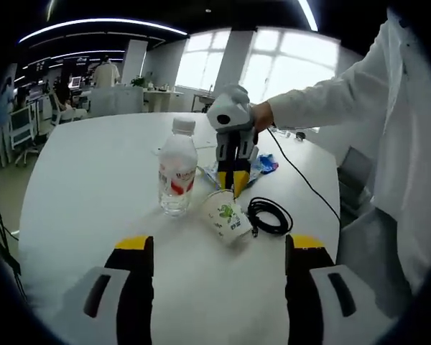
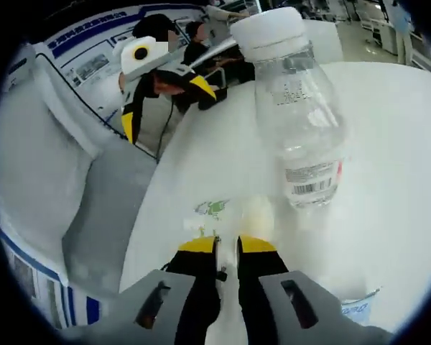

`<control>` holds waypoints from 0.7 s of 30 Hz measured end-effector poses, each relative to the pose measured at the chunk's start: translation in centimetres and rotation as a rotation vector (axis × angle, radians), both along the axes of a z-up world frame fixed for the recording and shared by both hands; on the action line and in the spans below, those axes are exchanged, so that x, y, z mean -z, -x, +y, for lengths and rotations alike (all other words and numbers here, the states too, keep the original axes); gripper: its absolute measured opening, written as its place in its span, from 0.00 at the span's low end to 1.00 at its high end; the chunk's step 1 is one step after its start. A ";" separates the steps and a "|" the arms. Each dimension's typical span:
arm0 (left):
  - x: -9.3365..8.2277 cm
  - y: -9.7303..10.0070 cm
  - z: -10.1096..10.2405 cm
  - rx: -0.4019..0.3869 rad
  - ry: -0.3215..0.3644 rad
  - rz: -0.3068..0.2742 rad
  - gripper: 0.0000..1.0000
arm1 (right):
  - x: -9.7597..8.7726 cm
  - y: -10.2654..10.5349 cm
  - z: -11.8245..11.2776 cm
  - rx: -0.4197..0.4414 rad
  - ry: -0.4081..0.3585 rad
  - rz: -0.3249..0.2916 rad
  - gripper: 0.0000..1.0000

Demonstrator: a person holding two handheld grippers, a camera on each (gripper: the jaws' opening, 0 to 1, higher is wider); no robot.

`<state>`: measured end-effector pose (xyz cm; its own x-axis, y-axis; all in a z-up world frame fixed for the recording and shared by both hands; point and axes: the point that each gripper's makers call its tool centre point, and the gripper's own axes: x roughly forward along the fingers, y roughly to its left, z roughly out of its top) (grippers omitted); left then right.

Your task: Arrange the tabletop items into an orderly group along one side of the table until the central work area is clear of visible clutter.

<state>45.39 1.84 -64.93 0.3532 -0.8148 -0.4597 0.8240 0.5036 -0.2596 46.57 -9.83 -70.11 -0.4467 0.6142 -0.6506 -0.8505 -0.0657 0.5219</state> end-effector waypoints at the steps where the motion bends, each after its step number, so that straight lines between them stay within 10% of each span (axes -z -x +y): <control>1: 0.0 0.0 -0.1 0.003 -0.001 0.000 0.75 | -0.3 0.6 0.0 -0.005 0.001 0.020 0.02; 9: -0.5 0.4 -0.6 0.018 0.010 -0.009 0.76 | -1.6 3.4 -0.1 -0.028 -0.024 0.048 0.00; 21: -1.0 0.7 -0.7 0.021 0.034 -0.023 0.73 | -5.3 2.2 -1.7 0.201 -0.043 -0.148 0.00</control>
